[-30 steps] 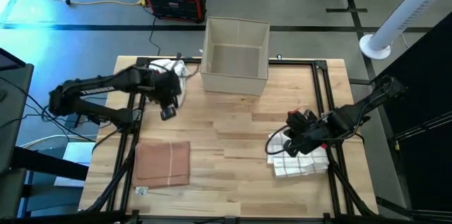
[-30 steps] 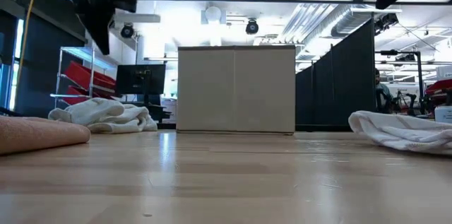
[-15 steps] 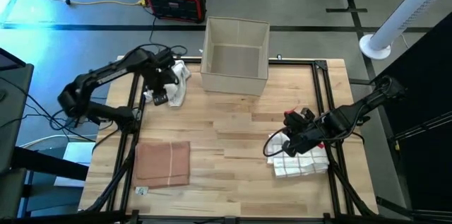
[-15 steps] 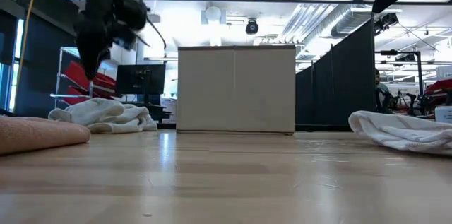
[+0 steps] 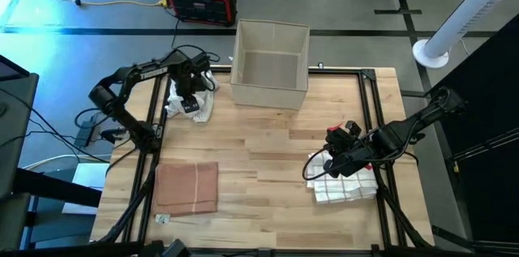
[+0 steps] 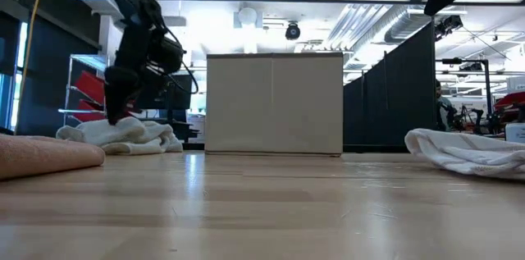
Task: Fold towel
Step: Fold the left white towel
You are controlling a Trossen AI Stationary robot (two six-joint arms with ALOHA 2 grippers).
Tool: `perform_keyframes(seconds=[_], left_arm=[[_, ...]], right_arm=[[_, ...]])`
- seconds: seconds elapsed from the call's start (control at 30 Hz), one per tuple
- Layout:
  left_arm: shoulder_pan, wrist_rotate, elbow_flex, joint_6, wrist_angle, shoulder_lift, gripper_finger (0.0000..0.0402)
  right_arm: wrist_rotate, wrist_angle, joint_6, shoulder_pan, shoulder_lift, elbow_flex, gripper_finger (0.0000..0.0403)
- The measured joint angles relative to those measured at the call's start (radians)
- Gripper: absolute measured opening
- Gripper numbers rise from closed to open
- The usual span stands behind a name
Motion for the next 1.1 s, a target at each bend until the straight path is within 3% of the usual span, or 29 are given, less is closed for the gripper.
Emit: perform_keyframes(seconds=[0.17,0.27,0.4,0.53,0.67,0.83,0.9,1.03,1.1], left_arm=[[0.0,-0.018,0.0,-0.107,0.077,0.058,0.0174],[-0.01,-0.046,0.0,-0.181,0.098,0.077,0.0124],[-0.025,-0.015,0.0,-0.261,0.129,0.082,0.002],[-0.038,0.019,0.0,-0.304,0.123,0.07,0.0007],[-0.093,0.098,0.048,-0.31,-0.027,-0.011,0.0003],[-0.21,0.122,0.221,-0.304,-0.38,-0.141,0.0002],[-0.254,0.189,0.3,-0.333,-0.4,-0.195,0.0002],[-0.302,0.53,0.451,-0.378,-0.371,-0.306,0.0001],[-0.327,0.58,0.532,-0.413,-0.358,-0.325,0.0001]], right_arm=[[0.0,0.0,0.025,0.0,0.0,0.0,0.0],[0.0,0.001,0.027,0.003,0.0,0.0,0.0],[0.011,0.001,0.022,0.004,0.0,0.0,0.0],[0.045,0.001,0.026,0.004,0.0,0.0,0.0],[0.048,0.001,0.02,0.004,0.0,0.0,0.0],[0.052,0.001,-0.005,0.001,0.0,0.0,0.0],[0.067,0.0,-0.009,0.001,0.0,0.0,0.0],[0.095,0.0,-0.019,0.0,0.0,0.0,0.0],[0.091,0.0,-0.035,-0.005,0.0,0.0,0.0]])
